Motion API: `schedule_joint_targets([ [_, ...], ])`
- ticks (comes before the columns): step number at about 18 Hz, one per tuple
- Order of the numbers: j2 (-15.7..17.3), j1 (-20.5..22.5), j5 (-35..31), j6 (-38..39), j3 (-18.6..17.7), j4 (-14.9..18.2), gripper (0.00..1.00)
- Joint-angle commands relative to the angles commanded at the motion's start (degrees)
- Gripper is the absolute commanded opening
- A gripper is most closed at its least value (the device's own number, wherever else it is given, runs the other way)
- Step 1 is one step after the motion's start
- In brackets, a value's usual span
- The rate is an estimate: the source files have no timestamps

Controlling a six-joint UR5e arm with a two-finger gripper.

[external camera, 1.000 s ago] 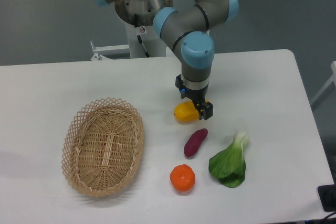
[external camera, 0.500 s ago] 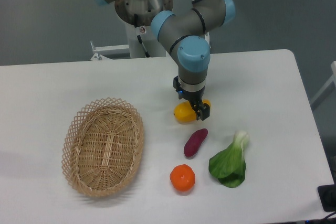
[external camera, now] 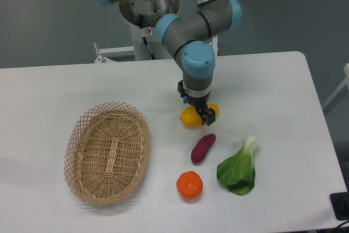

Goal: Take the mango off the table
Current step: 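Hold the yellow mango firmly in the closed gripper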

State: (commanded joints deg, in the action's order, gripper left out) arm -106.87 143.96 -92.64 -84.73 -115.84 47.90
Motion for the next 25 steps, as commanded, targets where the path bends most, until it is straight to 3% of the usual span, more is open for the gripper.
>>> schedule_joint_targets([
  [3,-0.35,-0.09,-0.96,0.00,-0.09,-1.05,1.00],
  [5,-0.35,-0.09,-1.05,0.09,-0.18,-1.23,0.93],
  [19,-0.88,-0.09,-1.05,1.06,-0.53,-1.67,0.92],
  [21,-0.79,-0.09,-1.05,1.06,-0.44,-1.67,0.76],
  [25,-0.62,-0.09,-1.05,1.06,-0.26,-1.67,0.61],
])
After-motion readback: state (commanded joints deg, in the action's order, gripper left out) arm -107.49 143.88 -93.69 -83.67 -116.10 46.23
